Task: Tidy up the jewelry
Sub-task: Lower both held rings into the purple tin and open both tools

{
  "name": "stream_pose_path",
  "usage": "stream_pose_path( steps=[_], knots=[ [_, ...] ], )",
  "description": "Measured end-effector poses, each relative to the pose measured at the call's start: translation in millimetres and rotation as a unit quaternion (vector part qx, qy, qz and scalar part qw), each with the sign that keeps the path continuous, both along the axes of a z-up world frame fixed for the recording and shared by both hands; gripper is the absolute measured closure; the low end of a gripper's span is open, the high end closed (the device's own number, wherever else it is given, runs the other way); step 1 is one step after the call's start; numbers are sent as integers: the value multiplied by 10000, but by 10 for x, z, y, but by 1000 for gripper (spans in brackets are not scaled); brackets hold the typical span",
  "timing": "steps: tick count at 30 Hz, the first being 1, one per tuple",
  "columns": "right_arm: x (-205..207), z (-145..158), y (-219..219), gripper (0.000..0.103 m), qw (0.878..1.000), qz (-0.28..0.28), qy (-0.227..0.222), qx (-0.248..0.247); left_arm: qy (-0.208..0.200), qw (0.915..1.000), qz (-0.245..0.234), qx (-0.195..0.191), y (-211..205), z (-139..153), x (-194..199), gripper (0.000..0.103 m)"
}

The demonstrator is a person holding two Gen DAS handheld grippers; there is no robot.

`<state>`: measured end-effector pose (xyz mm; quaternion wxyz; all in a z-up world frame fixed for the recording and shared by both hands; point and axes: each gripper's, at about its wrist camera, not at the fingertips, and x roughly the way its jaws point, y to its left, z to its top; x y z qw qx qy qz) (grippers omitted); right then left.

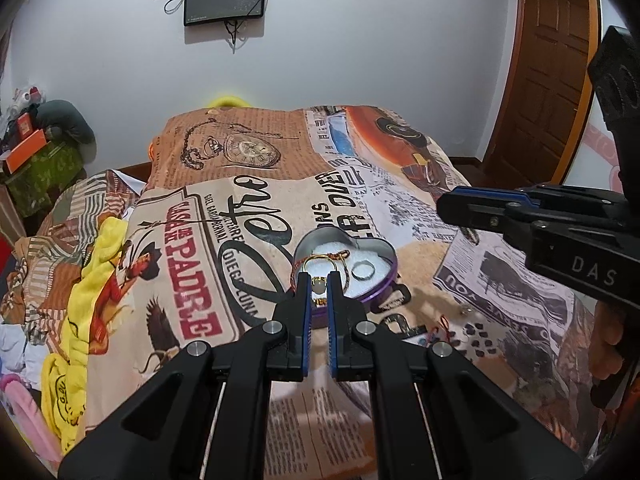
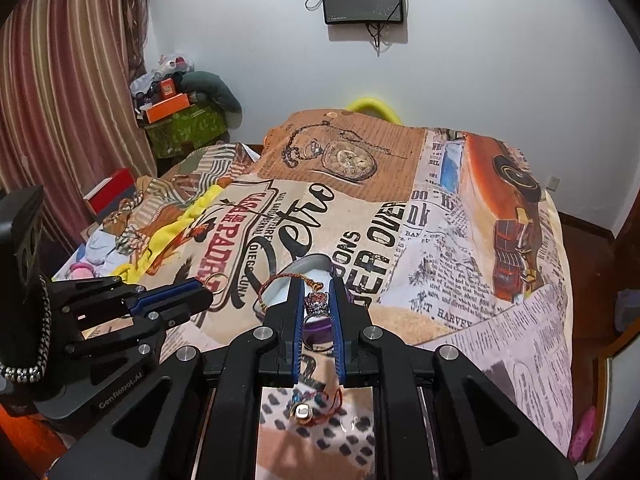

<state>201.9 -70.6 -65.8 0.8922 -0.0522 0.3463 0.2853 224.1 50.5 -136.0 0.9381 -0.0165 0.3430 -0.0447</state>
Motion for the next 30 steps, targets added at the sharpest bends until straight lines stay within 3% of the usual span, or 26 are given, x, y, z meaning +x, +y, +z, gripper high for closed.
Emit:
stream_pose_path(
  steps=[13,30],
  knots=[
    [401,-289,271,92,9987,189,430,-192,305,9994,-78,-168,140,-262,439,98],
    [672,-559,530,92,9927,489,985,-497,763,9957,-326,-410,164,-548,696,98]
  ],
)
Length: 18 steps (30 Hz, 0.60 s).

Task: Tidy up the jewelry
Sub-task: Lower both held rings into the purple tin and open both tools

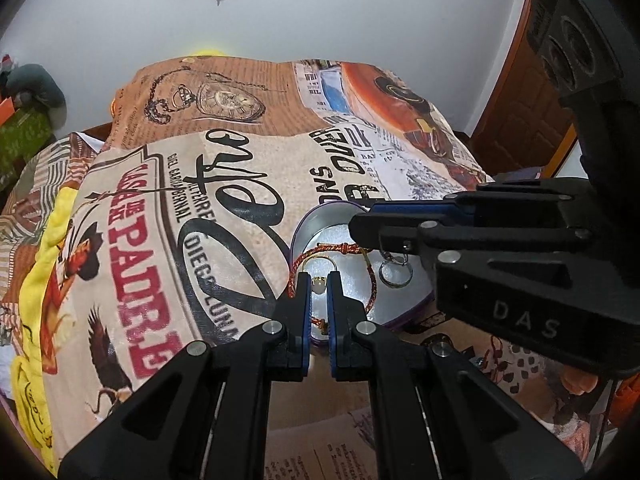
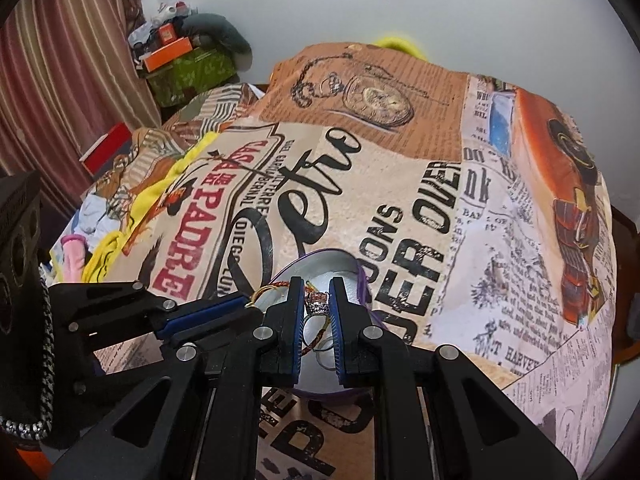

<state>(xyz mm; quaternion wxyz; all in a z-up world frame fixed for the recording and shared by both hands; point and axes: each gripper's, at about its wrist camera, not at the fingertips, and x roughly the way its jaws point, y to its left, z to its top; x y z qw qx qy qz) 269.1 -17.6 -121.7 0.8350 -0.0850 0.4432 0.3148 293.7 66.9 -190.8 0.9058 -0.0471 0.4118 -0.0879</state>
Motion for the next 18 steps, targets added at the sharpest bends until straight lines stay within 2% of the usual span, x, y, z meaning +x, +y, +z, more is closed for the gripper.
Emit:
stream_pose_path(
  steps=[4,10,18],
  knots=[
    [11,-6,-18,92,10000,-90,-8,21,11,10000,-77,31,-36,8,-18,98],
    [16,17,-45,91,9997,-63,214,135,-57,9996,-102,264,-108,58,-61,97],
    [-166,221,-178,87,9997,-186,-112,111,-143,9993,92,322,-59,242,-195,96]
  ],
)
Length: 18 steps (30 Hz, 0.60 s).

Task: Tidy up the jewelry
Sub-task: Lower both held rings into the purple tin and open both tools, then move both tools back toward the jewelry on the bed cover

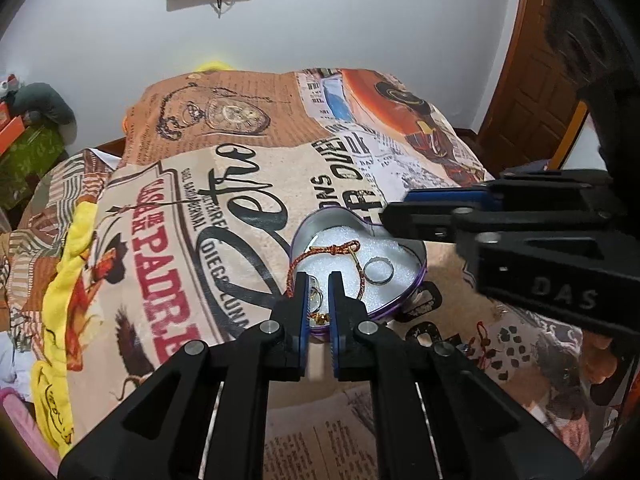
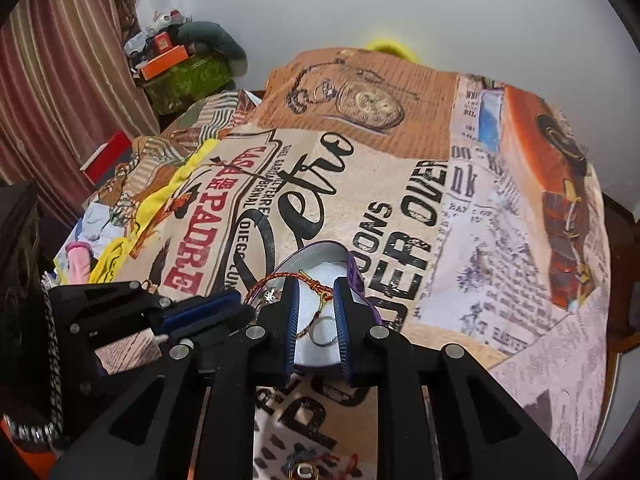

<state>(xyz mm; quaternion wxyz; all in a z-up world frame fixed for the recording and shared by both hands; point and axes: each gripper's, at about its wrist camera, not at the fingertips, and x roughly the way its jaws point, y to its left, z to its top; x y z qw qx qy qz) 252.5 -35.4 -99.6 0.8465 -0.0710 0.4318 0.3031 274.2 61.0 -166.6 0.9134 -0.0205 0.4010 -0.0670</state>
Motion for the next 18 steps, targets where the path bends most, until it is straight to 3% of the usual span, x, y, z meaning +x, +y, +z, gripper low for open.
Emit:
stream_pose_path(
  steps=[3,8,13,18],
  knots=[
    [-73,95,-76,87,9999,-65,-113,26,-42,10000,64,-23,18,98,-70,94],
    [-216,243,-191,86,9995,-154,-281,70,-176,9998,120,32,-13,272,-224,81],
    [-377,351,-327,65,9983,-322,-453,176,-324,9993,106,132,-88,421,-391,73],
    [-518,428,-469,64,9972,-438,-563,221,-467,9985,82,261,-183,550,-547,62]
  ],
)
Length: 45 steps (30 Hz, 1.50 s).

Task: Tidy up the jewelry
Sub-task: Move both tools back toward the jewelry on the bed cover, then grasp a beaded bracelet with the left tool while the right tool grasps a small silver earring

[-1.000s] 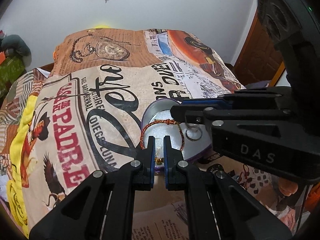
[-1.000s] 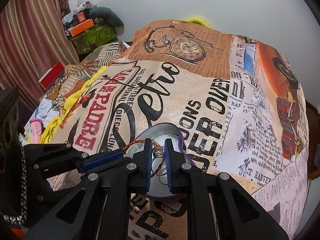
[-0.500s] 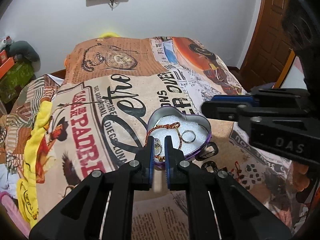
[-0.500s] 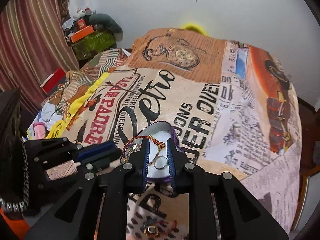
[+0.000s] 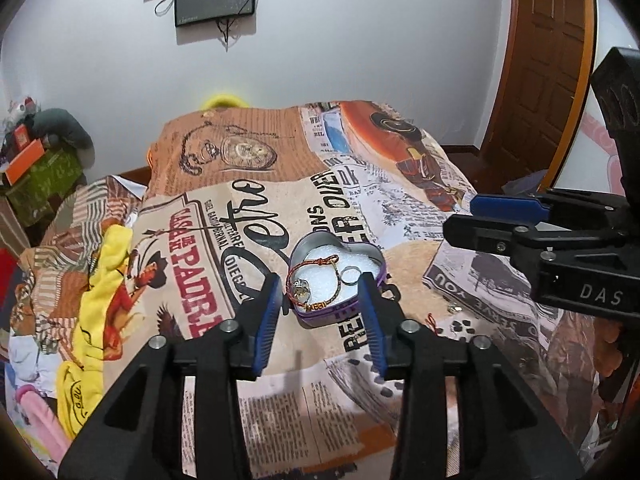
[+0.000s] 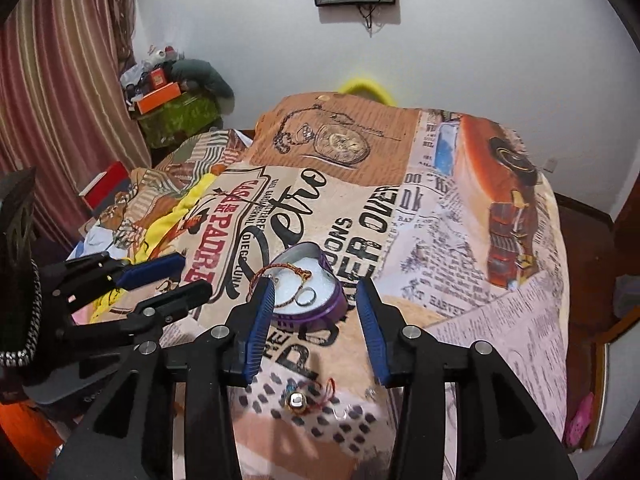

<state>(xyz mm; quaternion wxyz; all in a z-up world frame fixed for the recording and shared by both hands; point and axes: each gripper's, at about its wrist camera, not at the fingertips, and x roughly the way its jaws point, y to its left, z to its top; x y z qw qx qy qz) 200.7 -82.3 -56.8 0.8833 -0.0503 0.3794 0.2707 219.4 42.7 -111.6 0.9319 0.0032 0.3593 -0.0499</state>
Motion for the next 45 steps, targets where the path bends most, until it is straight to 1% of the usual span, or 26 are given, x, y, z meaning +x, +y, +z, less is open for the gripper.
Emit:
stream_pose_path(
  steps=[2,6,10,14,19,22,26,31,34,39,42,44,45],
  knots=[
    [-53,16,-67,64,10000,-51,-50,-14,-13,10000,-18,-3,-21,25,-46,58],
    [-147,17,-203,64,9996,-167,-164,-126,45,10000,-49,-32,-87,23,-97,57],
    [-218,-24,-341,64,9991,-278,-220,-244,206,9997,-111,-87,-160,-59,-107,57],
    [-268,-110,-457,64,9984,-374,-223,-372,404,9989,-201,-81,-273,-206,-116,57],
    [-289,-278,-561,64,9977,-425,-93,-515,674,9971,-366,3,-439,-450,-123,57],
    [-282,-387,-616,64,9974,-445,11,-568,767,9962,-415,73,-507,-574,-125,57],
    [-277,-560,-672,64,9970,-394,215,-637,878,9954,-373,103,-501,-720,-125,57],
    [-257,-799,-657,64,9952,-262,407,-853,1031,9942,-293,-7,-404,-856,-65,57],
    [-228,-854,-643,64,9953,-237,446,-824,1064,9938,-314,-56,-381,-901,-31,57],
    [-116,-870,-630,64,9969,-217,564,-494,993,9942,-403,-74,-397,-929,-14,57],
    [-58,-886,-580,64,9972,-152,601,-407,1013,9936,-480,-147,-407,-928,-4,57],
    [-37,-910,-530,68,9972,-87,598,-434,1006,9931,-571,-173,-430,-913,-18,57],
    [-36,-925,-501,73,9971,-33,602,-466,991,9931,-610,-158,-443,-906,-32,57]
  ],
)
